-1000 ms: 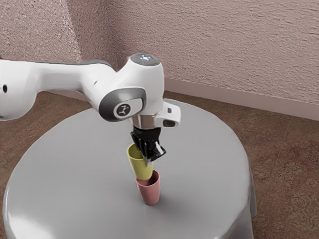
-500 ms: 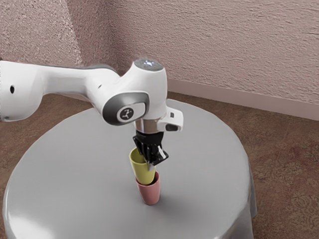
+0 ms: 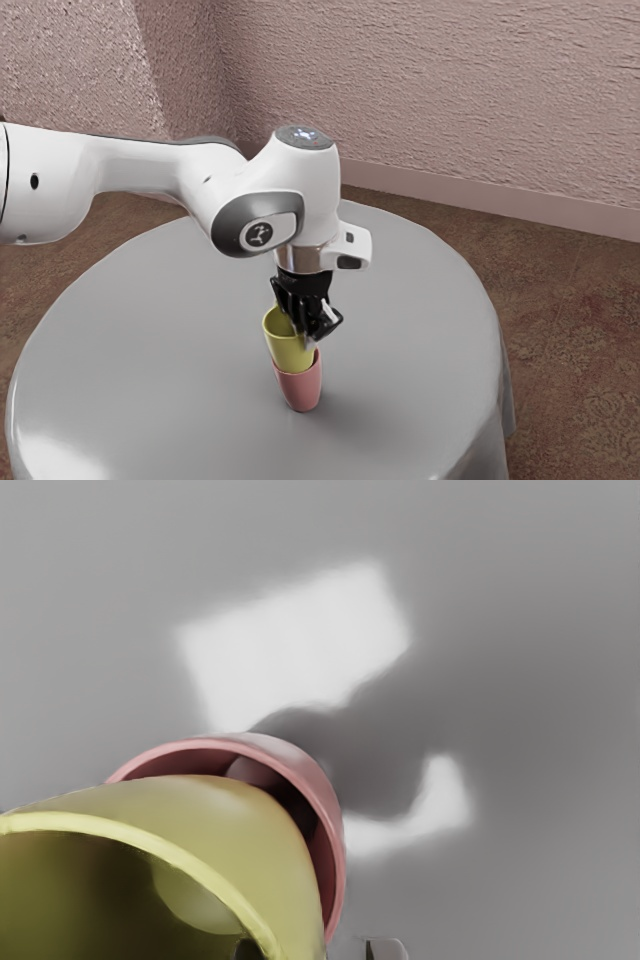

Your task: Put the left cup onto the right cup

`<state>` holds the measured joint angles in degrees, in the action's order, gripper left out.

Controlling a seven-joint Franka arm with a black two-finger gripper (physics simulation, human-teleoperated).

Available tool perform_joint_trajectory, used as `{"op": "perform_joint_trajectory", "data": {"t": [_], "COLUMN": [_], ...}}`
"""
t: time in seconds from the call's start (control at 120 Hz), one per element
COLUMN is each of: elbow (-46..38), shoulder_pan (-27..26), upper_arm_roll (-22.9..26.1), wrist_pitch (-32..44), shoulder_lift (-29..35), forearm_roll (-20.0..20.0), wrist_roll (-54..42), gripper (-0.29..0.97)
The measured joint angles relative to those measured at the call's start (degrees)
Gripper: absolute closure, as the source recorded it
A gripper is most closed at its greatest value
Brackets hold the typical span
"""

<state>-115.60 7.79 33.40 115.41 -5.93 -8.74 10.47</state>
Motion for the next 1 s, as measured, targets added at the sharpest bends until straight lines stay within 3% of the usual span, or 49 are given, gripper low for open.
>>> {"op": "perform_joint_trajectory", "data": {"t": [0.15,0.317,1.0], "elbow": [0.15,0.72,10.94], "shoulder_pan": [0.00,0.03,-1.63], "upper_arm_roll": [0.00,0.10,-2.16], "wrist_pitch": [-0.28,-0.74,-10.08], "shoulder_lift": [0.00,0.38,1.28], "forearm_roll": [0.03,0.04,-0.64], "wrist_roll": [0.20,0.33,-0.41], "gripper": [0.38,0.26,0.02]}}
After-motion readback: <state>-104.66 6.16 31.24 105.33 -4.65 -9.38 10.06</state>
